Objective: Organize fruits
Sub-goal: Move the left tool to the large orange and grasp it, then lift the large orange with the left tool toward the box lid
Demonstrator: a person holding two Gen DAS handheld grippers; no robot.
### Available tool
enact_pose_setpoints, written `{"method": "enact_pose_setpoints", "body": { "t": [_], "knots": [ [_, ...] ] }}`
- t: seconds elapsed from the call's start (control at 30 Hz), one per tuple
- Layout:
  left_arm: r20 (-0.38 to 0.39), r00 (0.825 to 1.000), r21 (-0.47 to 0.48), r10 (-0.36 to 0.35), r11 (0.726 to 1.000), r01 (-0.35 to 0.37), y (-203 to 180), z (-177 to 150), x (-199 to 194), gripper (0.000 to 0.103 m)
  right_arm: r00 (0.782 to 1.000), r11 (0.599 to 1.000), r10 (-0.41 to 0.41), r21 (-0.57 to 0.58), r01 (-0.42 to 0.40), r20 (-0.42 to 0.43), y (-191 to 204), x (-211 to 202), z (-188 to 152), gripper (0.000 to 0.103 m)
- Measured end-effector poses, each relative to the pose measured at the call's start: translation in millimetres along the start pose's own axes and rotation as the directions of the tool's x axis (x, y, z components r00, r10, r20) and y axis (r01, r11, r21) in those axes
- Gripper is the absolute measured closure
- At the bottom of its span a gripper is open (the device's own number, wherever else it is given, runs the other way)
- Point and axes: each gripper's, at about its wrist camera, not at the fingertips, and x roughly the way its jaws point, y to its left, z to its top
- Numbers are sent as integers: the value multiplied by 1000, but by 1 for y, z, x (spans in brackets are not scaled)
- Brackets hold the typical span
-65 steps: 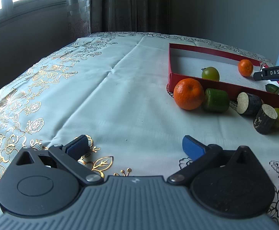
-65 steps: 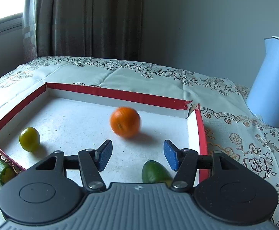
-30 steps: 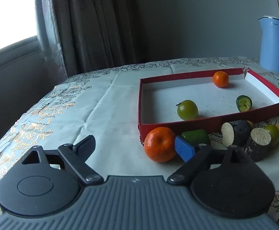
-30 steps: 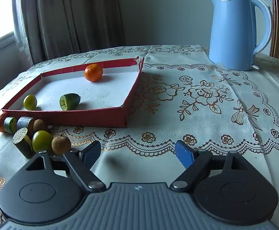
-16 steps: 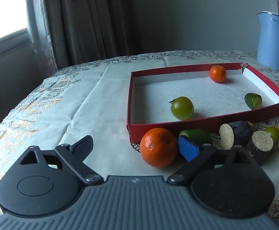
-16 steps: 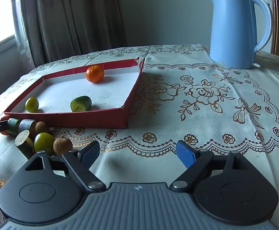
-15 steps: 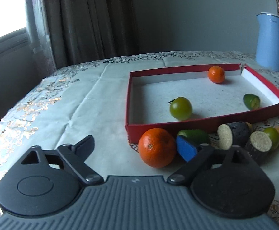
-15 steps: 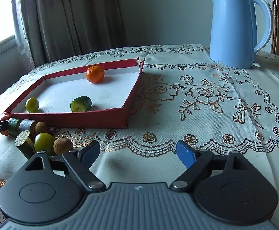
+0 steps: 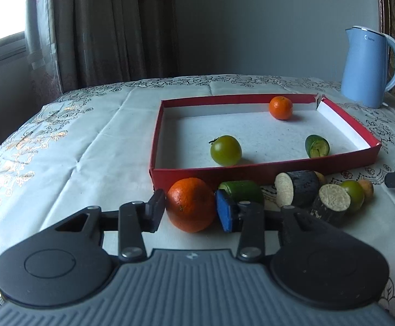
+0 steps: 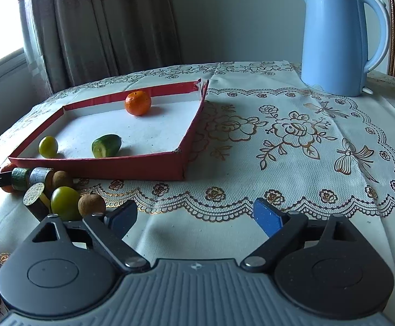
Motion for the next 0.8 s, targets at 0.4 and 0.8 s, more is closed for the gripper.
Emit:
{"method": "enact_pose_setpoints", "body": {
  "t": [0.4, 0.8],
  "knots": [
    [8, 1000, -63, -7, 998, 7, 7, -9, -20, 67, 997, 992, -73, -103, 69, -31, 16, 6, -2, 9],
    [69, 998, -39, -12, 999, 15, 5, -4, -45, 67, 994, 991, -98, -92, 94, -44, 15, 7, -2, 0]
  ]
}}
